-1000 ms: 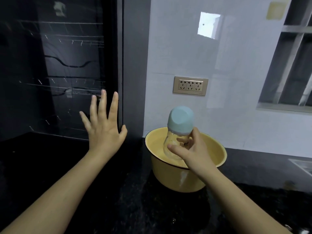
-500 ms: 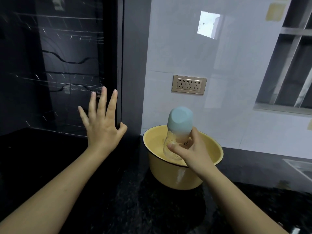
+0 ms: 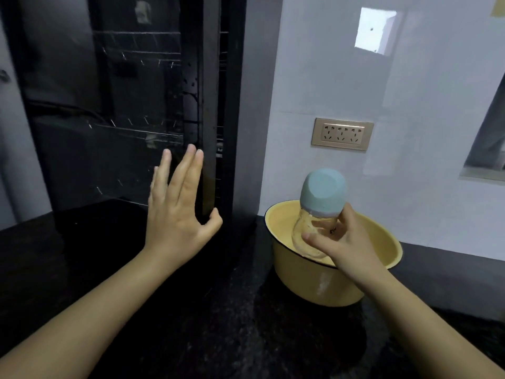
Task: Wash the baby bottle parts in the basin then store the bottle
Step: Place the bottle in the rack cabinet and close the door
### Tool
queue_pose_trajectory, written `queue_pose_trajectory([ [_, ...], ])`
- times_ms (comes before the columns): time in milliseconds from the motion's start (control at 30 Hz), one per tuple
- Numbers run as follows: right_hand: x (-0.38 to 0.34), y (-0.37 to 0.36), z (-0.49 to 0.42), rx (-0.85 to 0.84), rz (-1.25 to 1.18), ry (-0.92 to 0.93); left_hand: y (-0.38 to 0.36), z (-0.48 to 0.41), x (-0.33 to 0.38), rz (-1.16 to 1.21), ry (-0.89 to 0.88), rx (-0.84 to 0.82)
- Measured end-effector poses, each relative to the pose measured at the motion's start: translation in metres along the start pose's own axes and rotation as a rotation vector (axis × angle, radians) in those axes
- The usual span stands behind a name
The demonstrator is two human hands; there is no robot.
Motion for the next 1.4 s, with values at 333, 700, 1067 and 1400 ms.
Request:
queue_pose_trajectory([
  [333,-0.021,-0.02,0.012,-0.052,-0.147,0.063,0.035,0.013,-0.001,0.099,-0.009,-0.068],
  [700,-0.069,-0.076,0.028,-0.188,-0.255,0.164,0.088,0.038,-0.004,0.144,-0.055,-0.133],
  [1067,-0.102,-0.115,0.041,-0.277,-0.268,0.211,0.163,0.06,-0.019,0.146,-0.152,-0.088],
  [1400,-0.111,-0.145,0.048,-0.343,-0.269,0.204,0.206,0.075,-0.034,0.191,-0.225,0.006],
])
Point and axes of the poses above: each hand's wrist, its own z-axis away from the middle knuckle, its own y-axis out of the back of the hand, x = y × z, the point moved 9 cm from there along -z, towards the middle knuckle, and after that the axes turned 11 degrees about z, right-handed, at the moved point
